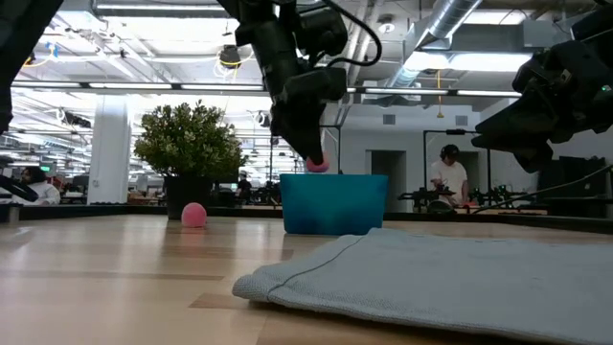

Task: Pick and placing Produce into tupperware
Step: Put the peach into the blue bin

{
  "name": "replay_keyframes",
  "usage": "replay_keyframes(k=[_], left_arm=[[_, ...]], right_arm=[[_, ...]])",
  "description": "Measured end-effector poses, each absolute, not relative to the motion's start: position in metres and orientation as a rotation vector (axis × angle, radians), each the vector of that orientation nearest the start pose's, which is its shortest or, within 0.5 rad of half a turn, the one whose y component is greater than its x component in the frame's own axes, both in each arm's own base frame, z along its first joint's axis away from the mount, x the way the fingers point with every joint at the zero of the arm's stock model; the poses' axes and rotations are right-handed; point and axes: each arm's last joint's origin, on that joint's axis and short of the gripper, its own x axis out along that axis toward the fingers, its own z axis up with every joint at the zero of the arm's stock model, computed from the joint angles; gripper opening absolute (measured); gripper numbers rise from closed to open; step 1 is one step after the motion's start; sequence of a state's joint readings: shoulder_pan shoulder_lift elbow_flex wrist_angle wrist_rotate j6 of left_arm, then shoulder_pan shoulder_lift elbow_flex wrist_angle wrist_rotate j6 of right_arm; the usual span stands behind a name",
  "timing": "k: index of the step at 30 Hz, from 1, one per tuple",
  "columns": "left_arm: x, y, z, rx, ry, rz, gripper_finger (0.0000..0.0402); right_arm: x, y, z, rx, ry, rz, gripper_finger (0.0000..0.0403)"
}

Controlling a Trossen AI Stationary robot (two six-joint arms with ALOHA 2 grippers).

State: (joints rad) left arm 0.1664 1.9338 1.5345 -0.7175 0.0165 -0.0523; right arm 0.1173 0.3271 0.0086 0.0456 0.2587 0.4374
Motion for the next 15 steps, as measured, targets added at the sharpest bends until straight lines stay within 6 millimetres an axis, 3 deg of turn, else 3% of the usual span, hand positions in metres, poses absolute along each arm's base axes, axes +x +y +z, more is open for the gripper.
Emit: replay_keyframes(k=[15], left_arm=[[0.404,0.046,0.225,0.066,1.109,0.173,0.0237]], right_arm=[[0.114,0.006,0.143,0.383,0.233,-0.196,0.0159]])
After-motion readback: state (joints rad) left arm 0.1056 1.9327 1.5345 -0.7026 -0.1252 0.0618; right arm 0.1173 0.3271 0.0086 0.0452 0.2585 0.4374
